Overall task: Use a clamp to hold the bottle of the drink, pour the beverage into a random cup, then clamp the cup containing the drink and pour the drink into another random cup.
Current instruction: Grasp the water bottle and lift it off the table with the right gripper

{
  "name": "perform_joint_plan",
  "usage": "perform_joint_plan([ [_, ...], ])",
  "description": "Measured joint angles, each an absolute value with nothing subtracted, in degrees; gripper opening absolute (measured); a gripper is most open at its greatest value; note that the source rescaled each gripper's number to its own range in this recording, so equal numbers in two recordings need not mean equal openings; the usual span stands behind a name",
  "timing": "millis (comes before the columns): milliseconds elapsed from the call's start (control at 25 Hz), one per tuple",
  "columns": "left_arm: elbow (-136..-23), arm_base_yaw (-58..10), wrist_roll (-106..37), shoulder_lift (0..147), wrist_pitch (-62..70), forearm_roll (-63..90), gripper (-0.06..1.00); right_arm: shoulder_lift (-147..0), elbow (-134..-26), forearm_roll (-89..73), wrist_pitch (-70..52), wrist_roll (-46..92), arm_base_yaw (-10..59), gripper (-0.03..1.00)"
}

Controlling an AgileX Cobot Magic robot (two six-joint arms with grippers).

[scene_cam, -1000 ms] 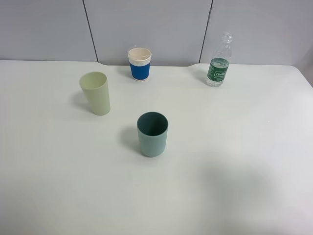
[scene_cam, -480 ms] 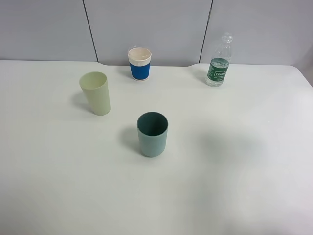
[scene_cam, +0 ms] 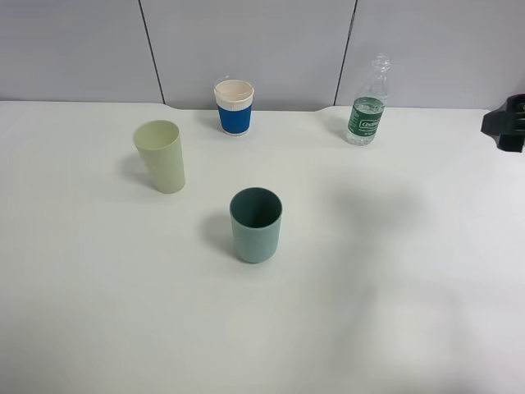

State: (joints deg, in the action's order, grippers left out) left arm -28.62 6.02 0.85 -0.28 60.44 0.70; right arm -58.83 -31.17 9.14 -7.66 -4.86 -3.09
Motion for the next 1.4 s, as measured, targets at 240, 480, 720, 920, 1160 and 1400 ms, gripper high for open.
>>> perform_joint_plan([
  [240,-28.62,6.02,0.85,-0.28,60.44,0.7,0.96,-67.27,-31.17,9.19,-1.21,-4.86,-3.09,1.0],
  [480,-28.62,6.02,0.85,-0.28,60.44,0.7,0.96,-73.34,-31.17,9.52,8.53,-4.86,-3.09,1.0],
  [720,-28.62,6.02,0.85,-0.28,60.44,0.7,0.96,-80.62,-31.22,9.8,19.98,-4.86,-3.09,1.0],
  [920,-28.62,6.02,0.85,-0.28,60.44,0.7,0.96,-88.62,-31.28,9.8,27.27,-4.86,-3.09,1.0],
  [1160,-28.62,6.02,0.85,-0.28,60.44,0.7,0.96,-98.1,-32.04,9.8,35.99,-4.86,-3.09,1.0],
  [1400,-28.62,6.02,0.85,-0.28,60.44,0.7,0.96,-104.99,-37.45,9.91,36.71,-4.86,-3.09,1.0],
])
